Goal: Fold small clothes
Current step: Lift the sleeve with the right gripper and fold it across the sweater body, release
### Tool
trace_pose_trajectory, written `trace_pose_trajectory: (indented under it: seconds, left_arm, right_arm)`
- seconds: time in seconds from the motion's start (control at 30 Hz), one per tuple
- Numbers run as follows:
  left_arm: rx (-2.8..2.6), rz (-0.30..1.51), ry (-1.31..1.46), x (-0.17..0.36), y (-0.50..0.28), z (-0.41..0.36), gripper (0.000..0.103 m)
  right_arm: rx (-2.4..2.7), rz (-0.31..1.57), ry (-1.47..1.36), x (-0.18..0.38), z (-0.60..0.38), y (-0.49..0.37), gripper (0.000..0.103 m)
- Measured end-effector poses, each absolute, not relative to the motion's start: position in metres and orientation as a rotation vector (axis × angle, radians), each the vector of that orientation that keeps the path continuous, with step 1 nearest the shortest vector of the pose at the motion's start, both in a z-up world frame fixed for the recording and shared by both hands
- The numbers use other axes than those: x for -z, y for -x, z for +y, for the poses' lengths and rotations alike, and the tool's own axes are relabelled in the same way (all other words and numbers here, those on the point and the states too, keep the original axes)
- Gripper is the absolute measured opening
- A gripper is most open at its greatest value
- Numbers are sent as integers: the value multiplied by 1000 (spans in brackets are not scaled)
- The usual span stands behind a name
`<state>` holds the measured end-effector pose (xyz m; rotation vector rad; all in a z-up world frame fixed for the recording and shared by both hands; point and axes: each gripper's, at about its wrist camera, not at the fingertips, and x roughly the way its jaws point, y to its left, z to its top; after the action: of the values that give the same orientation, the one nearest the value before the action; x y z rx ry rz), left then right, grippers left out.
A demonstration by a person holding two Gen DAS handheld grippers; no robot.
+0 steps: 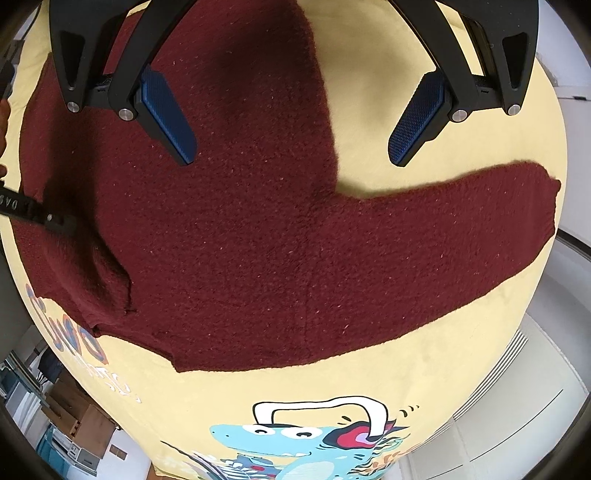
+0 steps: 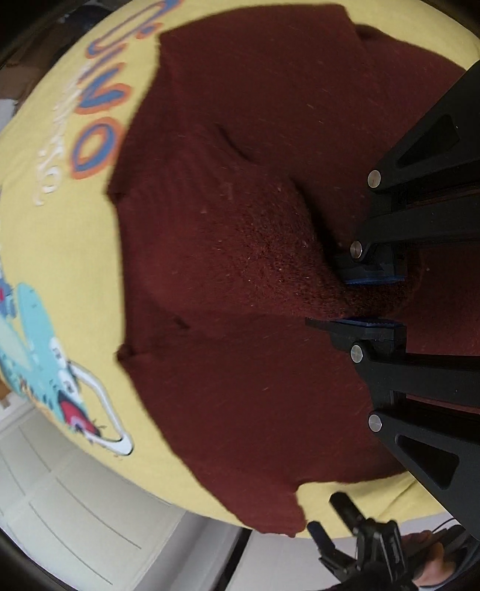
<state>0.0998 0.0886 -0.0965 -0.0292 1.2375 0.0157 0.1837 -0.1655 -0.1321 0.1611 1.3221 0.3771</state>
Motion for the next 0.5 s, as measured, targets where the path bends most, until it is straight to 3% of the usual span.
trace_pose_trajectory:
  seconds: [0.13,0.2,0.27,0.3,0.5]
  left_arm:
    - [-24,1243,33,97,-98,90,102]
    - [-24,1245,32,96,-97,89,102]
    - [-23,1245,21,94,-96,87,102]
    - [-23,1246,12,93,-96,86,102]
    - [-10,1237,-17,87,-101,75,102]
  right_arm:
    - [-358,1358,-150,140,-170,-181,19]
    - [-337,1368,-139,143,-172,-182,31]
    - [-322,1361,-145,143,-177,-181,69]
    - [-317,1355,-159,140,-182,-180,75]
    - [-283,1335,-173,117,-214,-170,81]
